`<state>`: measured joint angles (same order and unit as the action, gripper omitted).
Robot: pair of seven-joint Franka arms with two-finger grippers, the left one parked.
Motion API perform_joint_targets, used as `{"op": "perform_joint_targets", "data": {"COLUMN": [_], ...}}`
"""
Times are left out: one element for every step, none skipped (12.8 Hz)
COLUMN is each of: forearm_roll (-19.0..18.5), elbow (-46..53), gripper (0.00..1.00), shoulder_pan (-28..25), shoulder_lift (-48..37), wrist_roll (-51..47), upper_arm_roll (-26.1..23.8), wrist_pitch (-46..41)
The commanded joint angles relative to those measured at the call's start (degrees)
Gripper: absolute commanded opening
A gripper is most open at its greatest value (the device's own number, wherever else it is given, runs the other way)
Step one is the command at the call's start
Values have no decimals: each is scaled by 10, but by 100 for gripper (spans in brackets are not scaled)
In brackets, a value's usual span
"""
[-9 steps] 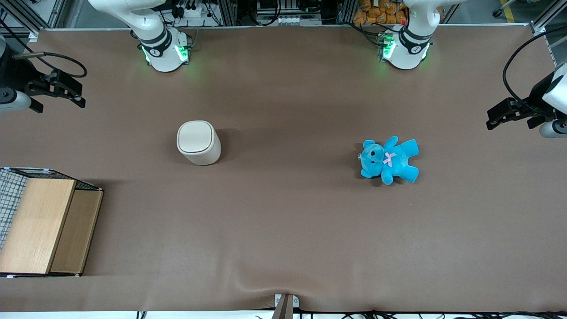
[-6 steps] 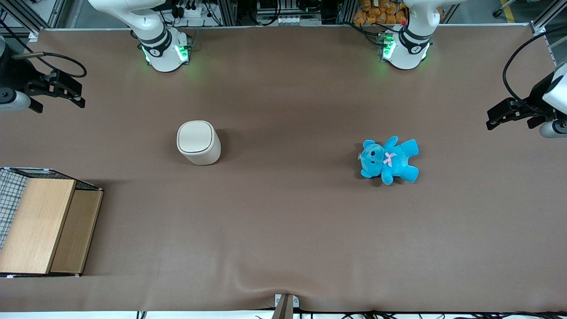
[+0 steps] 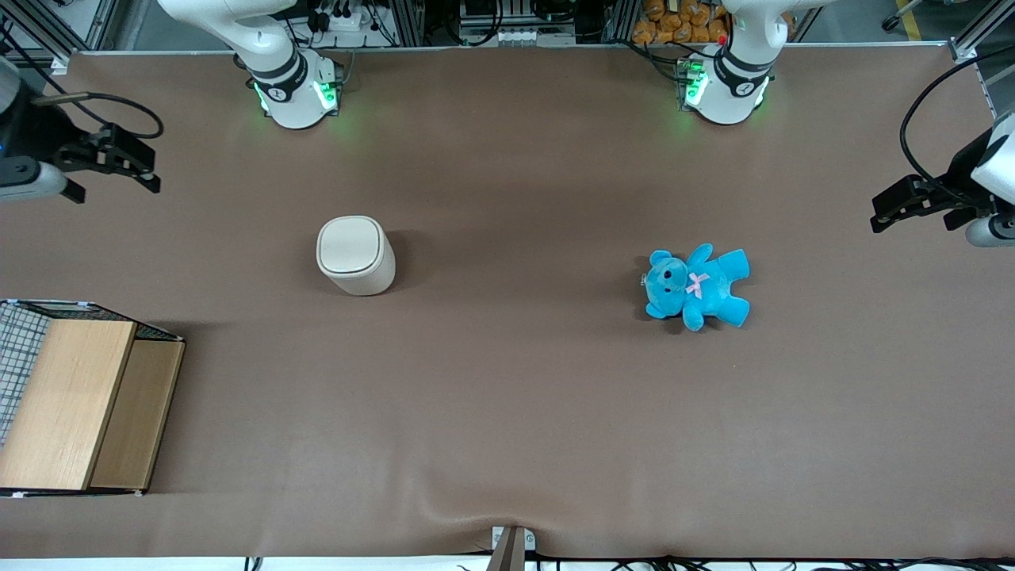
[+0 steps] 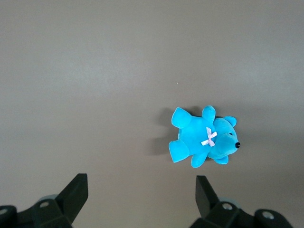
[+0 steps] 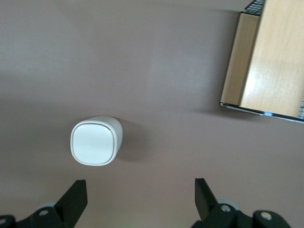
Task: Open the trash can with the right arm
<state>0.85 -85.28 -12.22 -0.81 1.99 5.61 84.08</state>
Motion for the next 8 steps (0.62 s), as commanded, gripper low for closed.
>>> {"op": "perform_joint_targets", "data": {"forearm_roll": [2,-4,-8,-8,-7,-8,-8,-8], "elbow": [6,3,1,0,-9,-28,-55,-81], "gripper": [100,85,64,37,9,0,0,0], "shoulder_pan": [-40,-61,-80,-91,-106,-125,-129,-133], "shoulder_lift": [27,43,60,75,91,93,93,92], "wrist_roll": [-62,-83,-99,-117,-137,-158,-175,-177], "upper_arm_roll": [0,0,1,0,0,1,1,0], "wrist_pitch": [8,19,24,25,27,39,56,70]}}
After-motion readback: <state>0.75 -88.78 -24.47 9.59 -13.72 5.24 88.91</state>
